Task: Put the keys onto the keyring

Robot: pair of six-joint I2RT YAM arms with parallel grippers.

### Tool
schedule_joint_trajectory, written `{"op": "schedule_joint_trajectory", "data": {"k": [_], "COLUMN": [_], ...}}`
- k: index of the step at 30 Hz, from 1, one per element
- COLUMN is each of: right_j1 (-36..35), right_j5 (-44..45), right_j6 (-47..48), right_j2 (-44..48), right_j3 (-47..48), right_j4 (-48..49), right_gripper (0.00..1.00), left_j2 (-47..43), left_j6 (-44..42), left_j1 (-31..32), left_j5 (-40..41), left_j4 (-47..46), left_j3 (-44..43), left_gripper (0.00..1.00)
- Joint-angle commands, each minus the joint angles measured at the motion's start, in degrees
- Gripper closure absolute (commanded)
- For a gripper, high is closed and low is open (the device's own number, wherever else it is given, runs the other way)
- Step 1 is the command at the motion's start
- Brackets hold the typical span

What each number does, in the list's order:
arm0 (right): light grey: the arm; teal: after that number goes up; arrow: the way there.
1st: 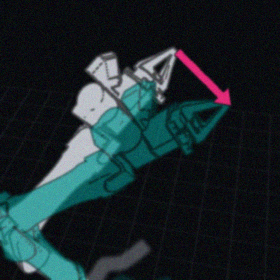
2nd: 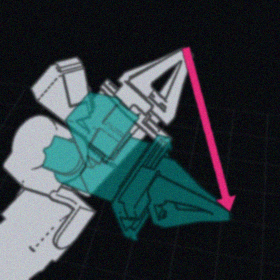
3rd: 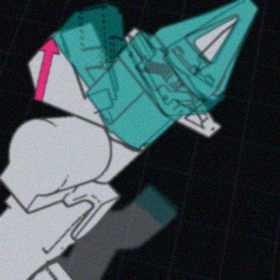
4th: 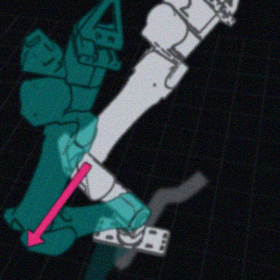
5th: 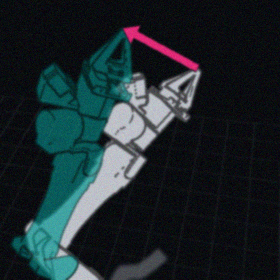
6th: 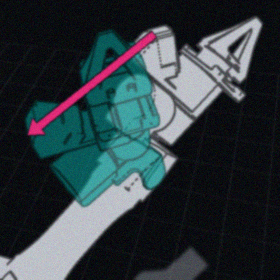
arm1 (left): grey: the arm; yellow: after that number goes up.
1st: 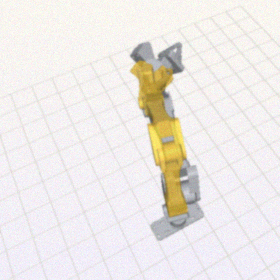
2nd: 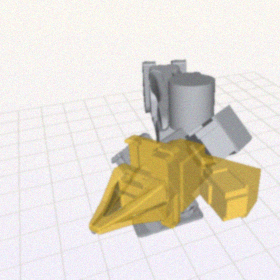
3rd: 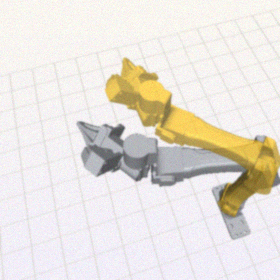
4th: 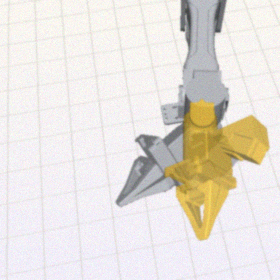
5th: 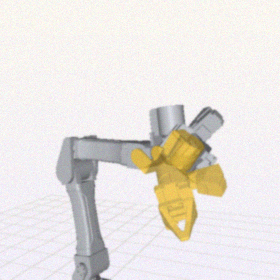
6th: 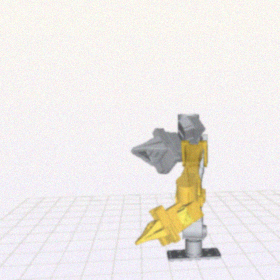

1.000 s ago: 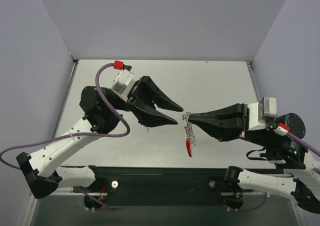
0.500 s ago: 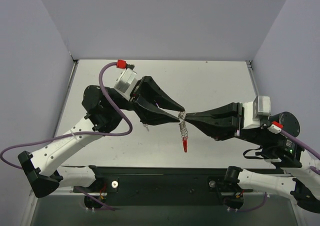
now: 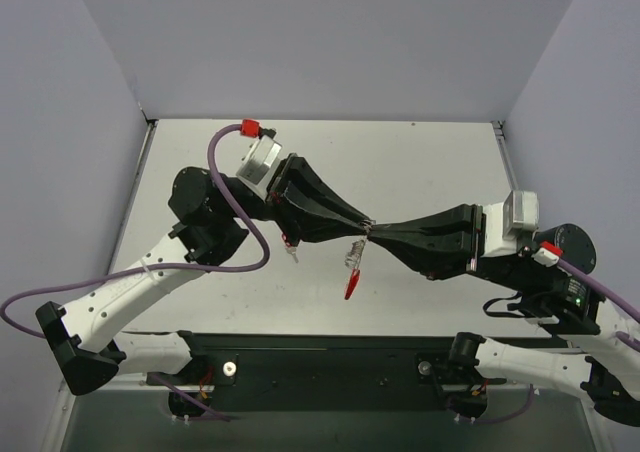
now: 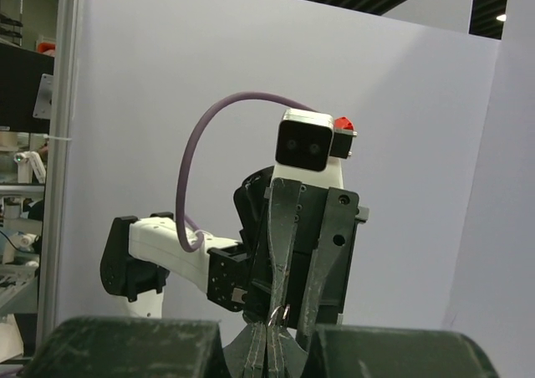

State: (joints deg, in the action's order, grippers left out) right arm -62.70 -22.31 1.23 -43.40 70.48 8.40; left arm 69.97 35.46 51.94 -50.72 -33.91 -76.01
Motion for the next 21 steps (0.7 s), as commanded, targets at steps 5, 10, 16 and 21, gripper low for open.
{"op": "schedule_joint_trajectory", "data": {"k": [5, 10, 16, 21], "right_j1": [0.03, 0.03, 0.21, 6.25], "right_j5": [-0.20, 3.13, 17.80, 26.79], "right_j6": [-0.71, -1.23, -4.92, -11.68], "right_j2": [-0.11, 0.33, 2.00, -0.45], "right_j3": [0.10, -1.48, -6.75, -11.94], "right_j4": [6.45, 6.54, 1.45, -1.98], "right_gripper": [1.00, 0.77, 0.37, 0.25], "left_j2": [-1.59, -4.40, -12.39, -19.07], "left_j6": [-2.85, -9.00, -21.56, -24.57], "left_j1": [0.44, 0.35, -0.44, -4.82], "left_j5": [2.64, 7.55, 23.19, 32.69], "left_j4": [3.23, 11.47, 30.61, 42.86], "left_j3": [-1.34, -0.55, 3.39, 8.59], "left_gripper": [1.00, 1.00, 1.00, 1.00]}}
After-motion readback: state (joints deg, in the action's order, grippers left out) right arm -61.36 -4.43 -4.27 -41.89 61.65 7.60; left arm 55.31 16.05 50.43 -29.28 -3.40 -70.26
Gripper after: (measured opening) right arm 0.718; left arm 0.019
